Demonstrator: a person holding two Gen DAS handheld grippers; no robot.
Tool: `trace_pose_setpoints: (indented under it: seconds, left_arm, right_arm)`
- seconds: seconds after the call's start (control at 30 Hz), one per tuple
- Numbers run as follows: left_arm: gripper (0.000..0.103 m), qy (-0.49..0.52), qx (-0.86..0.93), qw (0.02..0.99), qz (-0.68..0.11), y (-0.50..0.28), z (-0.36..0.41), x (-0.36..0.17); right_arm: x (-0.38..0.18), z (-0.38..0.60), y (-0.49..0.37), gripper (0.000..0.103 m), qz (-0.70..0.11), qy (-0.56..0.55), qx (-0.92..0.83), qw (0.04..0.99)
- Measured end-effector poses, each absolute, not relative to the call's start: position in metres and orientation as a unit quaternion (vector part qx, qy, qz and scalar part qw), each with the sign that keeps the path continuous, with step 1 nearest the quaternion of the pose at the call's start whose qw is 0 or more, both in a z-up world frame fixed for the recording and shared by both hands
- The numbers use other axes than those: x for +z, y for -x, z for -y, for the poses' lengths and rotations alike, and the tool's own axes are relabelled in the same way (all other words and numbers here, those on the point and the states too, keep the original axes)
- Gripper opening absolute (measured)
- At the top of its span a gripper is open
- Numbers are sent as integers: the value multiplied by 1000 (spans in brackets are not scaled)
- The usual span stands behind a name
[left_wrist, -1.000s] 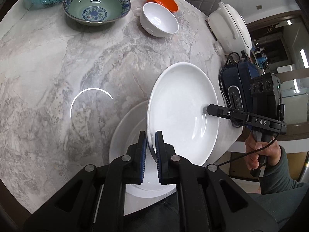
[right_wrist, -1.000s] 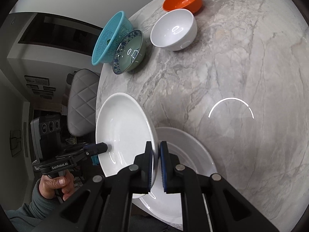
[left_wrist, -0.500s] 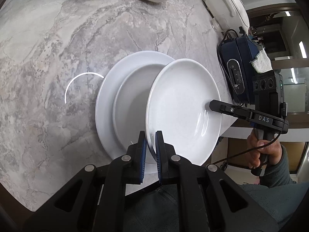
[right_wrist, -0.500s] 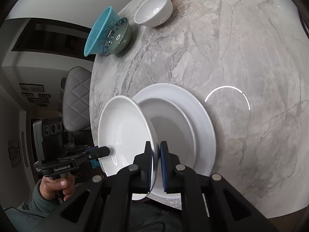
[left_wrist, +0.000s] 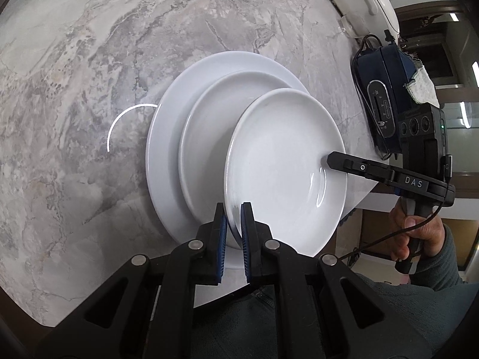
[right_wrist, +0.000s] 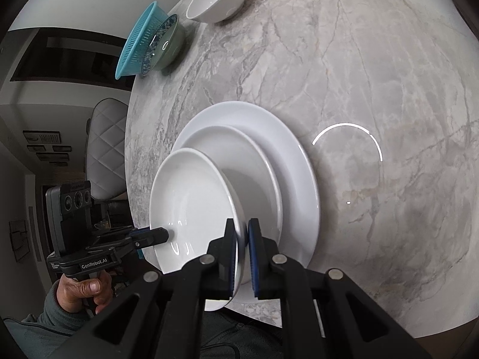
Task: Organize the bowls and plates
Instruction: 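Lower the deep white plate onto the plate stack with both grippers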
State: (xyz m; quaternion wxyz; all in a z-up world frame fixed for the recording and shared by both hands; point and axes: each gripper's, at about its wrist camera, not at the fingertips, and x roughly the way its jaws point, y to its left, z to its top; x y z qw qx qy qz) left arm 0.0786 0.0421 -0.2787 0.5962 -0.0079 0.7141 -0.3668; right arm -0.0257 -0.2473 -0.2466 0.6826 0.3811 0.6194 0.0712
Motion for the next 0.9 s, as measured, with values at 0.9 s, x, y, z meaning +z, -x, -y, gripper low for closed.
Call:
trace_pose_setpoints:
  seconds: [0.9]
  left_arm:
    - [8,-11,-345,605,-717,-93,-26,-306]
  right_arm:
    - [-263,240,10,11,-639,-328,73,692]
